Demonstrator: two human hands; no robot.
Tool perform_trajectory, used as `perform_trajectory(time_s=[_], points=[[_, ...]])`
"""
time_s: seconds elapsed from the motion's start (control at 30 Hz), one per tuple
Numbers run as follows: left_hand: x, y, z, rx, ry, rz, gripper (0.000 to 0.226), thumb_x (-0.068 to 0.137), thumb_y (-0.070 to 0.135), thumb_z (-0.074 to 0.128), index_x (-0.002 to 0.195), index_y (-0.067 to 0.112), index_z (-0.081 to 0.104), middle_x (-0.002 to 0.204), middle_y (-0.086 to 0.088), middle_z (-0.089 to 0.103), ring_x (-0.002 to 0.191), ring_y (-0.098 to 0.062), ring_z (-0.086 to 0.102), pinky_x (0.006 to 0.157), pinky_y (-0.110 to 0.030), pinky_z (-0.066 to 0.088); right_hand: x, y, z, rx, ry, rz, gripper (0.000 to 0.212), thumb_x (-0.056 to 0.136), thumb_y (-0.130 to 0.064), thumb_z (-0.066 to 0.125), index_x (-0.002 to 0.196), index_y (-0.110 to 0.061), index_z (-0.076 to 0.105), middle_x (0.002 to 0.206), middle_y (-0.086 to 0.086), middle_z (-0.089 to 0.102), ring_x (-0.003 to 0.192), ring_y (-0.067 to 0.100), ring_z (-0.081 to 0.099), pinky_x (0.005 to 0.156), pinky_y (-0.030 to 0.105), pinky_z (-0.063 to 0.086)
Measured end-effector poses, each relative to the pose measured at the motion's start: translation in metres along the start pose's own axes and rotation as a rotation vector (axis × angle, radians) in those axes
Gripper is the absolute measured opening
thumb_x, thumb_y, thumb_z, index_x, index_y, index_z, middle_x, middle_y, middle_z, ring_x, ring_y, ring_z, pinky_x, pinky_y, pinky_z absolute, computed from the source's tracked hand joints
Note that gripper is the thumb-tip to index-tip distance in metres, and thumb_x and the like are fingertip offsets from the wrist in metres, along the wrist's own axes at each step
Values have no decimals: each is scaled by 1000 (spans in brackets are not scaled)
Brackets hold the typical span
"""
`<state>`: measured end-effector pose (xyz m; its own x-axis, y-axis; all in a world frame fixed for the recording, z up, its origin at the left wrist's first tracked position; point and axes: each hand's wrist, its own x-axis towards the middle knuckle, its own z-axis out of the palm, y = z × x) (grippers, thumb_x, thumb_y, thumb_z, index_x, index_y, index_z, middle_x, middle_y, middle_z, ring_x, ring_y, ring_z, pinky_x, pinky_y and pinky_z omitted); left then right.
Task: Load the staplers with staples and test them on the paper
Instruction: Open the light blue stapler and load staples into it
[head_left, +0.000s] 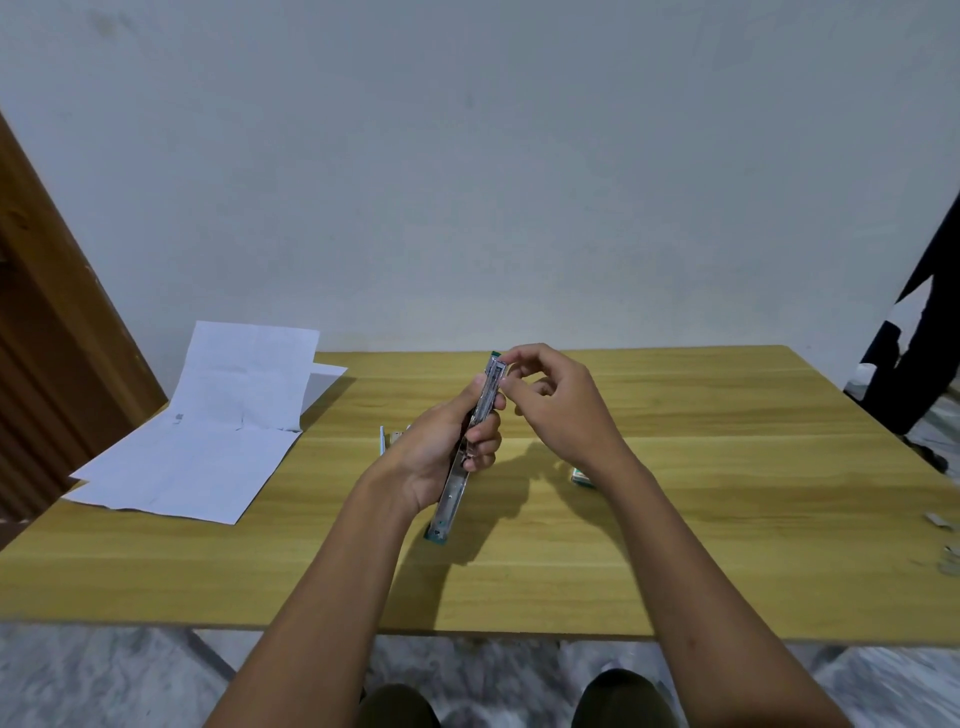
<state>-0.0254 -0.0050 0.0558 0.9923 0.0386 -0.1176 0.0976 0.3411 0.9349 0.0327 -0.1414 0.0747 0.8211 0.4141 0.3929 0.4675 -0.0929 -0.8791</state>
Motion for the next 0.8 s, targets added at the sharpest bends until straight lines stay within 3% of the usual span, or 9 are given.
perform_trajectory(time_s=[0.17,0.33,0.4,0.6,0.8], points=[[-1,0,2,12,-14,21,38,102,47,43,84,16,55,52,4,28,44,-9,32,39,-19,26,-4,0,3,88,24,34,17,88,-10,65,98,-24,65,73,-14,65,59,20,57,68,49,52],[-1,-1,4,99,15,69,40,100,49,44,82,17,60,55,2,29,47,-11,35,41,-20,28,-6,-3,8,203,89,97,11,90,-8,63,91,-19,65,70,-10,60,53,8,54,56,22,44],[-2,-2,5,123,37,89,42,99,49,46,80,17,63,55,2,30,48,-11,37,42,-21,30,-6,-4,12,244,124,120,9,91,-9,62,89,-18,65,76,-4,62,52,4,55,57,19,44],[-4,-4,6,209,103,113,46,98,51,46,70,18,61,54,1,34,49,-14,38,45,-23,33,-7,-2,19,179,188,133,7,89,-16,64,87,-23,66,81,-5,65,66,11,63,70,34,54],[-4,-7,3,252,128,119,43,98,53,46,79,17,62,56,1,34,52,-15,36,46,-23,33,-4,-4,11,157,96,175,6,92,-13,63,97,-12,66,79,-7,62,53,-2,58,60,11,46]])
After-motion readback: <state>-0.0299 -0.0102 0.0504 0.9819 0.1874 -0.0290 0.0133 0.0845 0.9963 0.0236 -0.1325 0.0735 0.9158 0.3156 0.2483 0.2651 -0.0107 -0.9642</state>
